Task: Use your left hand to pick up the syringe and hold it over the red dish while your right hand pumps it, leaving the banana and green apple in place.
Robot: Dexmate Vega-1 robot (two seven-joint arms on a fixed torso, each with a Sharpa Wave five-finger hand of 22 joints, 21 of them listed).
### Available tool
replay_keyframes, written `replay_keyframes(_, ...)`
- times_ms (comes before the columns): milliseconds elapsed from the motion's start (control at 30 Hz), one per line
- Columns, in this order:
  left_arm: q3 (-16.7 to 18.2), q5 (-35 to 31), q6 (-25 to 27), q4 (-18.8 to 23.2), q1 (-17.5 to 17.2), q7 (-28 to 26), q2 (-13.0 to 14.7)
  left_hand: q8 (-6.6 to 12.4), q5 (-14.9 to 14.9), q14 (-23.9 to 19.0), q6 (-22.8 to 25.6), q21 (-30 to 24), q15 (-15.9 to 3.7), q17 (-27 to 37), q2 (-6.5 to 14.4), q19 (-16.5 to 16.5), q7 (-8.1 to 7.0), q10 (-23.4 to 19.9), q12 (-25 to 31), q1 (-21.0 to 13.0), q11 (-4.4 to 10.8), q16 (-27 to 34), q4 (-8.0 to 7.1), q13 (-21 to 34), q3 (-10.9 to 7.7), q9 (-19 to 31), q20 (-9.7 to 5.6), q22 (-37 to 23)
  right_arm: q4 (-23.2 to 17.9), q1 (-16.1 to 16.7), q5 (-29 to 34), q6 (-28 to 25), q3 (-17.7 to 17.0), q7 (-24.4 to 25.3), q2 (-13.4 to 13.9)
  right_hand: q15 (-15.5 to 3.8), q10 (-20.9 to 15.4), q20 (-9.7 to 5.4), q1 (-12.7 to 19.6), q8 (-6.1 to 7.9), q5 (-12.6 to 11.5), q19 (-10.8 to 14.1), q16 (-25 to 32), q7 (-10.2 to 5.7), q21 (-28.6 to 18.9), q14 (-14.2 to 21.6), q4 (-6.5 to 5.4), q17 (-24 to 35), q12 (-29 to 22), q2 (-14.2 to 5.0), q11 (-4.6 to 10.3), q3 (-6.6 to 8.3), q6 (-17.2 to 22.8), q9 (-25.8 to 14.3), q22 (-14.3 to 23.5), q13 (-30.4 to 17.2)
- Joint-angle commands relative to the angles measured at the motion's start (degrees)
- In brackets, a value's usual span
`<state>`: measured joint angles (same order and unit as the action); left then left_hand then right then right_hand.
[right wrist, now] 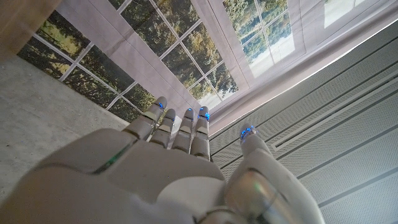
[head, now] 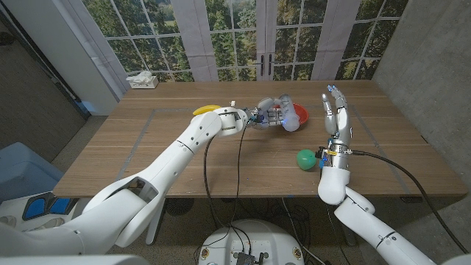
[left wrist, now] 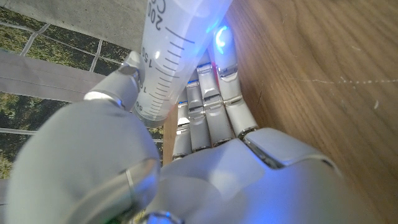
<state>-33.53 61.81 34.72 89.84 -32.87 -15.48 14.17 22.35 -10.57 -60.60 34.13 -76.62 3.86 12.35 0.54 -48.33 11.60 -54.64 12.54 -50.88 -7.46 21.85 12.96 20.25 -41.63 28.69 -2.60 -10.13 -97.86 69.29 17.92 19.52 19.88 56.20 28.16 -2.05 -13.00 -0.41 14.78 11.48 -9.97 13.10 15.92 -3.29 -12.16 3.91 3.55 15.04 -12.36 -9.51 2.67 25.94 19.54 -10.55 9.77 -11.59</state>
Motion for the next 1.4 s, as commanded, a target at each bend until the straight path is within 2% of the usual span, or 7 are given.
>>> replay_keyframes(33,-0.8,-5.2,-3.3,3.7,-1.5,-2.3,1.6,1.07,0.2,-13.7,10.0,0.2,-17.04,0.3,8.1,0.2,-6.27,-16.5,0.6,-4.8,16.84,-0.2,-3.27,0.4,-3.25,5.4,-9.29,-0.1,-0.3,0.9,-4.6,1.8,-2.1,-4.5,-1.1,-2.85,-0.3,-0.14,-0.6,-0.11,-0.1,0.4,0.5,-0.1,0.2,0.4,-0.18,0.2,-0.1,-0.15,-0.64,-0.01,0.2,-0.1,0.1,-0.1)
replay_keyframes(433,-1.7,-11.4,-5.6,7.8,-2.6,-6.0,3.5,0.89,0.3,-13.3,9.8,0.2,-17.08,0.8,8.4,0.4,-6.41,-16.1,0.9,-4.3,16.68,-0.2,-3.2,1.6,-3.11,5.3,-9.25,-0.1,-0.2,0.9,-9.2,3.0,-3.6,-9.1,-2.1,-2.4,-0.4,0.03,-0.7,-0.26,-0.1,0.7,0.5,0.07,0.3,0.5,-0.21,0.3,-0.1,-0.21,-1.07,0.01,-0.1,-0.1,0.1,-0.2)
replay_keyframes(933,0.1,-12.6,-4.4,12.2,-5.0,-10.0,5.4,0.81,0.3,-13.3,10.2,-0.1,-17.09,1.1,8.5,0.0,-6.31,-16.3,1.3,-4.0,16.53,0.0,-3.04,2.6,-2.98,5.0,-9.22,-0.2,0.7,0.8,-13.1,4.3,-5.0,-12.7,-3.2,-1.76,-0.5,0.43,-0.8,-0.43,-0.1,1.2,0.7,0.61,0.2,0.9,-0.34,0.3,0.0,-0.25,-1.59,0.0,-0.4,-0.1,0.1,-0.2)
replay_keyframes(1133,0.6,-13.8,-3.2,14.7,-6.0,-13.0,6.7,0.77,0.3,-13.5,10.4,-0.2,-17.1,1.4,8.6,-0.2,-6.2,-16.3,1.4,-4.0,16.47,0.3,-2.93,3.0,-2.96,4.8,-9.26,-0.2,1.5,0.7,-15.2,5.7,-5.5,-14.2,-3.5,-1.49,-0.4,0.5,-0.9,-0.46,-0.1,1.5,0.8,0.69,0.2,1.1,-0.42,0.4,0.0,-0.26,-1.69,-0.02,-0.5,-0.1,0.1,-0.2)
replay_keyframes(1400,1.2,-13.4,2.3,17.3,-5.3,-16.1,8.3,0.81,0.2,-14.1,11.0,-0.6,-17.18,2.1,8.5,-0.8,-5.66,-17.0,1.6,-4.3,16.02,1.0,-2.53,3.3,-3.01,4.6,-9.39,-0.3,2.2,0.2,-16.6,7.1,-6.0,-15.2,-4.3,-1.43,-0.3,0.5,-1.0,-0.49,-0.1,1.6,0.8,0.76,0.2,1.2,-0.48,0.4,0.0,-0.29,-1.74,-0.02,-0.6,-0.1,0.1,-0.2)
